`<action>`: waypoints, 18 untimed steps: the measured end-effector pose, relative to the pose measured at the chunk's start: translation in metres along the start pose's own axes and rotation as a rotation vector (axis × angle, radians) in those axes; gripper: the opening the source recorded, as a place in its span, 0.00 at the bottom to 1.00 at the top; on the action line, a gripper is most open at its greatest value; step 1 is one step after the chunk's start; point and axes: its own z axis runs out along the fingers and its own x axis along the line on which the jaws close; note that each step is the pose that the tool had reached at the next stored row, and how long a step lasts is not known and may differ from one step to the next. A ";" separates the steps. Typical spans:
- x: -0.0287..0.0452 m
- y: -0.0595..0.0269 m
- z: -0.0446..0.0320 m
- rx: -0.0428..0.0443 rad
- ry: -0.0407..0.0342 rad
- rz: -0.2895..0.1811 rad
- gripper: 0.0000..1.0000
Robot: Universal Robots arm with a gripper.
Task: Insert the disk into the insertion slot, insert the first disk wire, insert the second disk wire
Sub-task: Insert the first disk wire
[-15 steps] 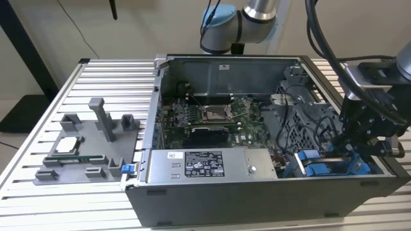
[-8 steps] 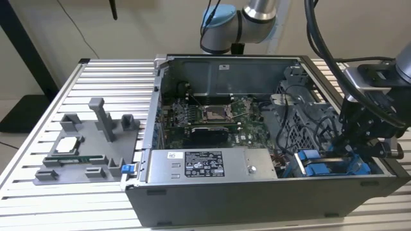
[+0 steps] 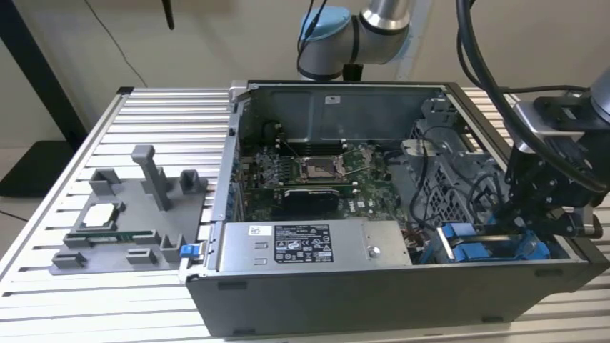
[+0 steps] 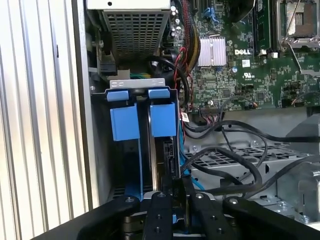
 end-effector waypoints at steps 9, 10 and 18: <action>0.0024 -0.0002 0.0005 -0.0001 -0.0002 0.000 1.00; 0.0024 -0.0003 0.0001 -0.0001 -0.0004 0.000 1.00; -0.0020 0.0007 -0.0274 0.0007 -0.0036 0.000 1.00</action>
